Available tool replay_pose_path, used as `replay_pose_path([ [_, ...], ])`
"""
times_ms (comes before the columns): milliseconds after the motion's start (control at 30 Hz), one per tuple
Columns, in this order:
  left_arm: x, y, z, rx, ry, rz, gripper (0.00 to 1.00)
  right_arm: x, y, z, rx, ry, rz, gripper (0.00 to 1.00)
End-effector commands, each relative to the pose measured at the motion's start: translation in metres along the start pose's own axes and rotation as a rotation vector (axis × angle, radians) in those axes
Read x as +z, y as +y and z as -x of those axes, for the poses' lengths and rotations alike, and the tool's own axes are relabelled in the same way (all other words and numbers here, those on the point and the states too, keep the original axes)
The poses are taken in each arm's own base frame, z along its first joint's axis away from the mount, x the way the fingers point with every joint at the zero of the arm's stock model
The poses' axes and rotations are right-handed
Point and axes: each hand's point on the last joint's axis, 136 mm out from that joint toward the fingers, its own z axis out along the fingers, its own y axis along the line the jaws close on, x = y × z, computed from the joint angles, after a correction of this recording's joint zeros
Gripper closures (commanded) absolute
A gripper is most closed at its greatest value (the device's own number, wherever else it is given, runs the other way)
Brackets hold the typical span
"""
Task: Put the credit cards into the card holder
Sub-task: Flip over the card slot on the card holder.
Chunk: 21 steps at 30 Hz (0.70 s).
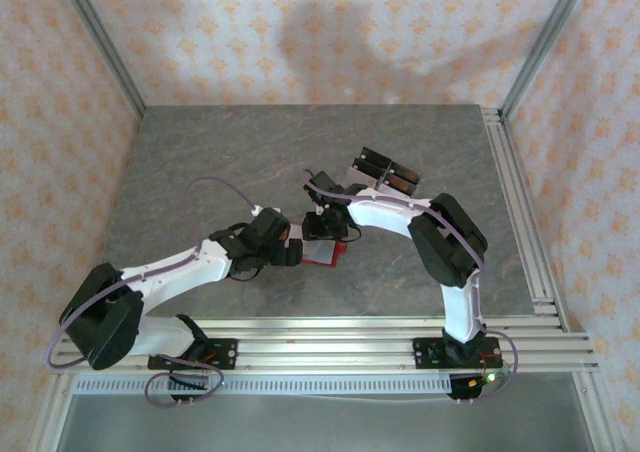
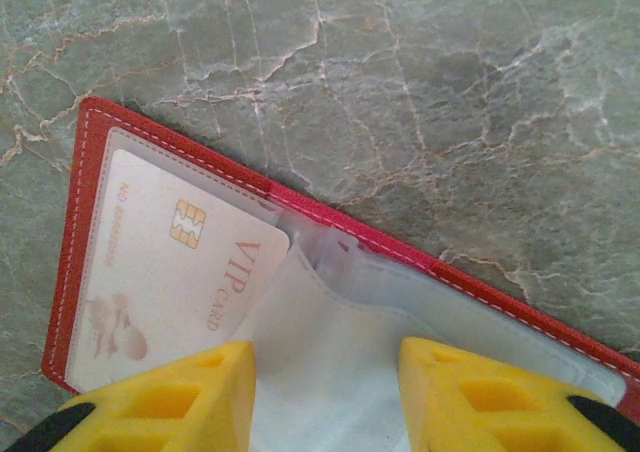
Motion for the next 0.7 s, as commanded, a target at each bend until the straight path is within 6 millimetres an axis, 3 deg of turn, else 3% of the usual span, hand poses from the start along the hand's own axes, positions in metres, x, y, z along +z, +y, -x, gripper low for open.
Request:
replay_pose_path([
  [0, -0.008, -0.003, 0.003, 0.079, -0.068, -0.003, 0.0, 0.0, -0.002, -0.008, 0.016, 0.023, 0.011, 0.58],
  [333, -0.004, -0.016, -0.015, 0.206, -0.051, 0.002, 0.0, 0.0, -0.001, -0.008, 0.014, 0.021, 0.021, 0.58],
  [667, 0.013, -0.031, -0.007, 0.245, -0.063, 0.045, 0.0, 0.0, -0.002, -0.009, 0.014, 0.024, 0.021, 0.58],
])
